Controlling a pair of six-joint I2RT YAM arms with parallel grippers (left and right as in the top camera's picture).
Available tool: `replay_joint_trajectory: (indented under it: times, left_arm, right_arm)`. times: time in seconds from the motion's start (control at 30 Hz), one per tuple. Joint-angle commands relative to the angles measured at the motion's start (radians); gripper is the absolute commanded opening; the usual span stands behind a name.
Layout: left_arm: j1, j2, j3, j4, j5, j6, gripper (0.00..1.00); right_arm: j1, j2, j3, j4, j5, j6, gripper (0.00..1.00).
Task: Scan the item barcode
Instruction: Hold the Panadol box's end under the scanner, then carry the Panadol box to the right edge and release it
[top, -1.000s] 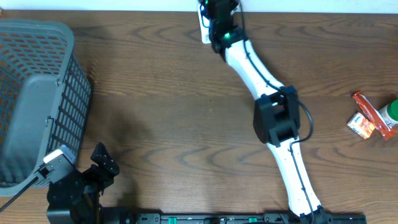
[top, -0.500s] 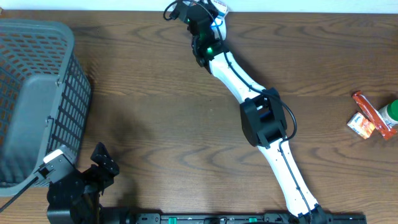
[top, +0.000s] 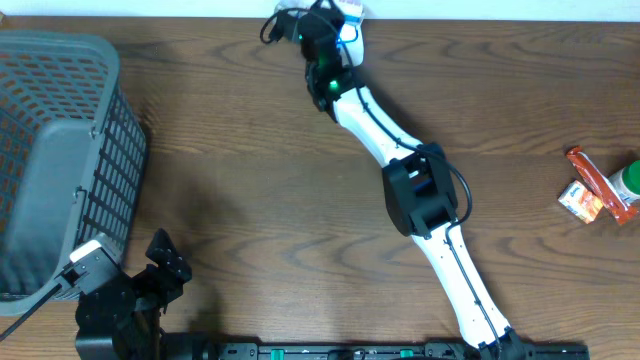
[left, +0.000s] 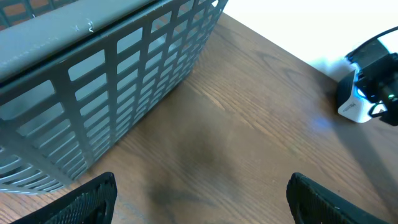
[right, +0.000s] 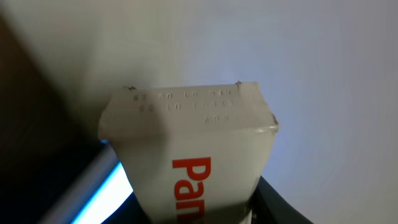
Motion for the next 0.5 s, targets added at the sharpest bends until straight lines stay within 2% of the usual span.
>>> replay_joint_trajectory:
  times: [0.0, 0.13, 0.37, 0.47]
  left_arm:
    - [0.005, -0.004, 0.005, -0.003, -0.005, -0.006, 0.88]
    - [0.005, -0.004, 0.005, -0.003, -0.006, -0.006, 0.88]
    - [0.005, -0.004, 0.005, -0.002, -0.005, -0.006, 0.88]
    - [0.005, -0.004, 0.005, -0.003, -0.006, -0.006, 0.88]
  right_arm:
    - [0.029, 0.026, 0.017, -0.004, 0.016, -0.018, 0.22]
    - [0.045, -0.011, 0.017, -0.057, 0.034, 0.002, 0.21]
    - [0.055, -0.207, 0.017, -0.325, 0.04, 0.2, 0.2]
    - [0.047, -0.311, 0.017, -0.451, 0.085, 0.355, 0.18]
